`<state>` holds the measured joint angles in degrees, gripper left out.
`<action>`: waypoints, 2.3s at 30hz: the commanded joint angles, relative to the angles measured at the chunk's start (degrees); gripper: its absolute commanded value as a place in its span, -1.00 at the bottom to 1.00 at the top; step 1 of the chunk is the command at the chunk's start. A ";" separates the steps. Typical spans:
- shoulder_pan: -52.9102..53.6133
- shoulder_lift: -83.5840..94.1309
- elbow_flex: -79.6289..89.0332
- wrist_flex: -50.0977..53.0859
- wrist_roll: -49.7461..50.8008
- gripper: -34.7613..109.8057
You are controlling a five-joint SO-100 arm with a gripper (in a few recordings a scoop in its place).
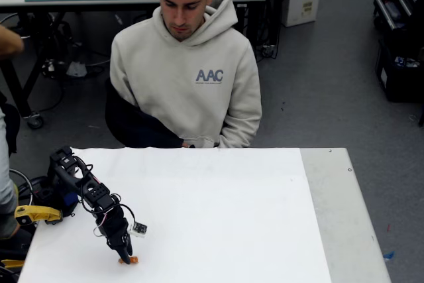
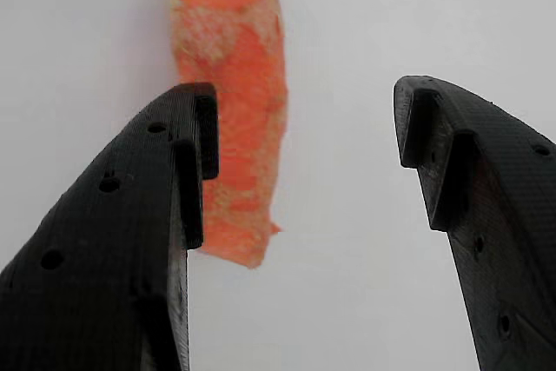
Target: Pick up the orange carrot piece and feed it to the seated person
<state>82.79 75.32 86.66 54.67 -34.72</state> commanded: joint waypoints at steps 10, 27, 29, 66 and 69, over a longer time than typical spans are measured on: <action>0.44 3.60 1.76 -0.18 -0.44 -0.31; 0.97 2.55 8.00 -1.05 -0.44 -0.32; 1.05 2.55 8.00 -1.05 -0.44 -0.32; -5.80 3.60 -9.58 -0.26 -0.44 -0.55; -9.14 3.60 -13.54 -0.26 -0.44 -0.55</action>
<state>75.59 75.67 81.30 53.96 -34.72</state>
